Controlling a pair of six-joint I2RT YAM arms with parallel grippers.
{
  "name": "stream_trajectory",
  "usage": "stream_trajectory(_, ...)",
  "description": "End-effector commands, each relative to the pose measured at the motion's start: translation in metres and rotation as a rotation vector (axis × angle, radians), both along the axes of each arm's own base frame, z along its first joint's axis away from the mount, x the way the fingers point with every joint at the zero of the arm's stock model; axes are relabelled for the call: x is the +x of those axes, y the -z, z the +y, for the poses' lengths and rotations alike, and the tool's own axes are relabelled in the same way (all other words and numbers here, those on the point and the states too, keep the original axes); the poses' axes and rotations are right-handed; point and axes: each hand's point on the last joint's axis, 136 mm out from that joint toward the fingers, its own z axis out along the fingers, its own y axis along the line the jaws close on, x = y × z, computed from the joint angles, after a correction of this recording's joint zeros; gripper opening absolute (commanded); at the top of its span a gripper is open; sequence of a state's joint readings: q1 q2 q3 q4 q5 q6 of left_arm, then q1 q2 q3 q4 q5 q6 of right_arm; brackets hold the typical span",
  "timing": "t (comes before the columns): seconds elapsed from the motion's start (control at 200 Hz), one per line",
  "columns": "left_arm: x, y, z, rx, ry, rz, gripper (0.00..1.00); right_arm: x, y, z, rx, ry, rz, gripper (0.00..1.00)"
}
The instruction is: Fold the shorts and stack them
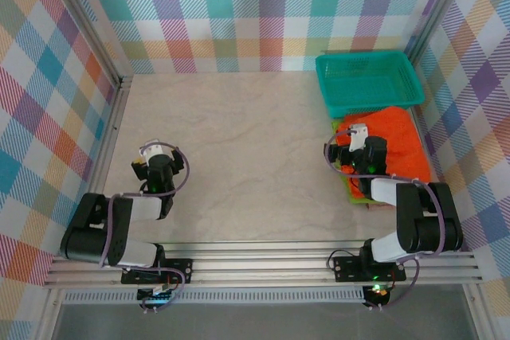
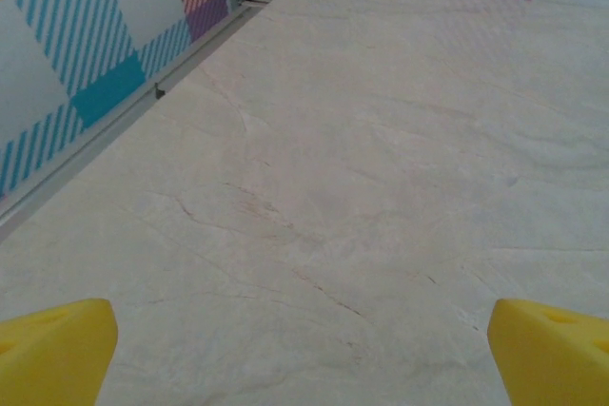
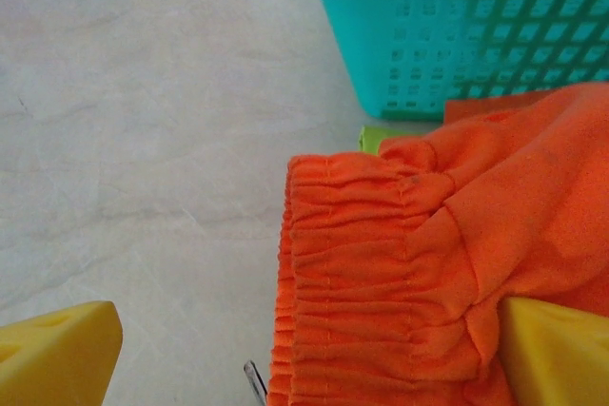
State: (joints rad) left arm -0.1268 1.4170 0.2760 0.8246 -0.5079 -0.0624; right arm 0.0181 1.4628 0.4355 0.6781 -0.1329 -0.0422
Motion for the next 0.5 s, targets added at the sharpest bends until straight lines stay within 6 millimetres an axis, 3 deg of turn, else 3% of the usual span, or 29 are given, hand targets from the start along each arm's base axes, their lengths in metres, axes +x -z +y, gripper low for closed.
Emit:
stream_trajectory(0.0,0.020,-0.018,-0.011,-0.031,0.071,-0.075,1.00,0.006,0.000,-0.006,-0.002,0.021,-0.072,1.00)
stream_trajectory(0.14,0.027,-0.011,-0.027,-0.033,0.174,-0.049,1.00,0.006,0.003,-0.012,0.012,0.054,-0.061,0.99)
stream_trajectory(0.195,0.032,0.001,-0.034,-0.029,0.215,-0.033,1.00,0.007,0.003,-0.014,0.018,0.061,-0.056,0.99)
stream_trajectory(0.305,0.043,0.005,-0.030,-0.027,0.184,0.026,1.00,0.009,0.004,-0.019,0.015,0.095,-0.046,0.99)
stream_trajectory(0.495,0.042,0.006,-0.030,-0.030,0.184,0.032,1.00,0.010,0.004,-0.022,0.014,0.112,-0.043,0.99)
